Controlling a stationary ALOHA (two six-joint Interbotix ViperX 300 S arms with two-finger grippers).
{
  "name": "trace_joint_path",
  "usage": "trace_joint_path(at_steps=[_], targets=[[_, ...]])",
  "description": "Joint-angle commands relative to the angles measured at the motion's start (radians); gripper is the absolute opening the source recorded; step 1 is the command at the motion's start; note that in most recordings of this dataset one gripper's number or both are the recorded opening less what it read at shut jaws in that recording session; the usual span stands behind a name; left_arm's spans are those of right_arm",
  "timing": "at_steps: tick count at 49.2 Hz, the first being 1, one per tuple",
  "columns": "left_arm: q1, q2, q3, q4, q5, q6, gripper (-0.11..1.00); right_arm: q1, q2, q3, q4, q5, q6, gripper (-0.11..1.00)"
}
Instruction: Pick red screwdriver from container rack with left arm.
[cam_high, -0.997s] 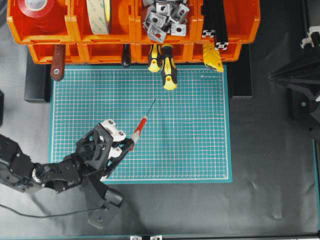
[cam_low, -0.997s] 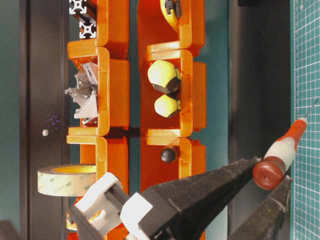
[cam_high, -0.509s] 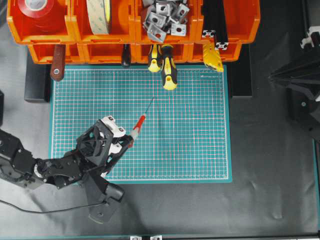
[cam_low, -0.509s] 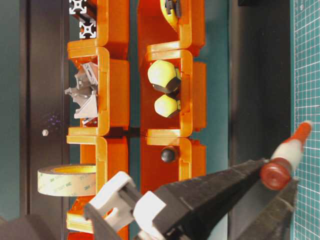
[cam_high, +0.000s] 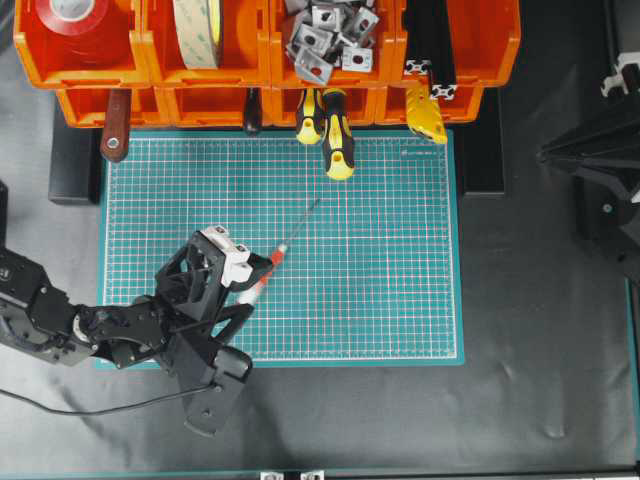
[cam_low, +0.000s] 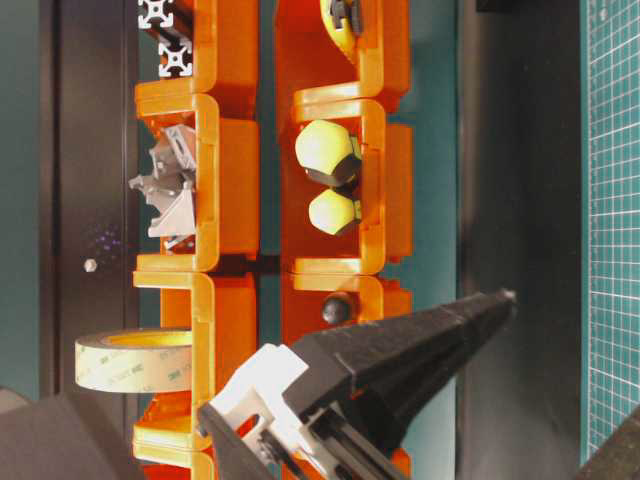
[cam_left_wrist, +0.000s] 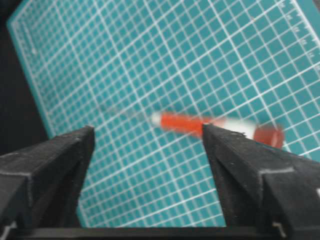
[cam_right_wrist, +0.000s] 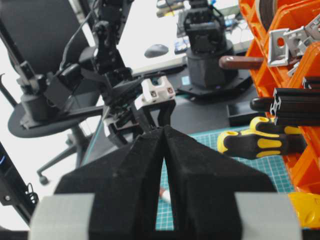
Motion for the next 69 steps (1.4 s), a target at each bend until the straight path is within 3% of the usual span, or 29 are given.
trace_joint_path(at_steps=[1,20,37,45,55,69], targets=[[0.002,-0.017,-0.006,0.005,-0.017,-0.015,0.82,0.000,0.017,-0.028,0.002,-0.002,0.002,0.00],[0.000,-0.163,0.025,0.005,-0.020,-0.210,0.82,0.002,0.015,-0.028,0.002,0.006,0.002,0.00],[0.000,-0.495,0.114,0.005,-0.023,-0.313,0.82,0.000,0.015,-0.026,0.002,0.015,0.002,0.00],[0.000,-0.658,0.193,0.005,-0.084,-0.374,0.82,0.000,0.015,-0.026,0.002,0.015,0.000,0.00],[0.002,-0.819,0.247,0.005,-0.130,-0.396,0.81,0.000,0.017,-0.026,0.002,0.015,0.000,0.00],[0.025,-0.943,0.282,0.005,-0.130,-0.396,0.81,0.000,0.017,-0.025,0.002,0.015,0.000,0.00]])
